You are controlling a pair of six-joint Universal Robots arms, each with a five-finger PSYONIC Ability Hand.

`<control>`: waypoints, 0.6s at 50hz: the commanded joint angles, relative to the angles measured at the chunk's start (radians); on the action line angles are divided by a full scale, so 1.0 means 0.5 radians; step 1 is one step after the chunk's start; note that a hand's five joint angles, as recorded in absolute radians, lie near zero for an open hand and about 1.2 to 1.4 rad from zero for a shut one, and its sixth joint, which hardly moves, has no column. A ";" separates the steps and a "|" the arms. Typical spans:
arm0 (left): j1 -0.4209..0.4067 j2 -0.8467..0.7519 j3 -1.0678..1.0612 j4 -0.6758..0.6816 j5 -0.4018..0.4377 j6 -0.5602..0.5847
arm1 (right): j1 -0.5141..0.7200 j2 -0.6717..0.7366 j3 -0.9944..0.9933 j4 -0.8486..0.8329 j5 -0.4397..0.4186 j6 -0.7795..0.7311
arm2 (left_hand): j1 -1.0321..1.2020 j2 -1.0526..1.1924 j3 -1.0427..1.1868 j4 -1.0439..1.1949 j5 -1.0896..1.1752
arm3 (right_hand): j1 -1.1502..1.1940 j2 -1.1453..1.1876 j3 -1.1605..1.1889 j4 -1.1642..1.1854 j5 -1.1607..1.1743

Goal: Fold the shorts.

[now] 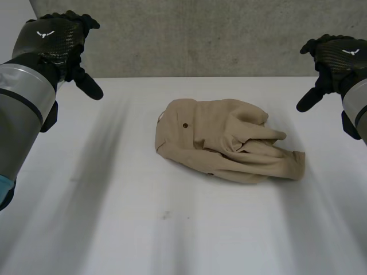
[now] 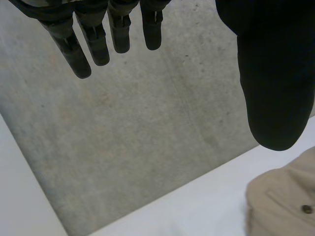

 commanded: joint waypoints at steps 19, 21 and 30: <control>0.074 0.010 0.038 -0.207 0.051 -0.175 | 0.011 -0.007 -0.004 0.055 -0.158 -0.156 | -0.078 -0.064 -0.104 -0.079 -0.087 | 0.116 0.123 0.142 0.097 0.082; 0.073 0.007 0.023 -0.194 0.051 -0.172 | 0.005 0.012 0.039 0.110 -0.394 -0.489 | -0.078 -0.064 -0.104 -0.079 -0.087 | 0.483 0.489 0.508 0.463 0.448; 0.061 -0.026 -0.020 -0.127 0.048 -0.169 | 0.027 0.217 0.088 0.150 -0.748 -0.936 | -0.078 -0.064 -0.104 -0.079 -0.087 | 0.413 0.419 0.438 0.393 0.378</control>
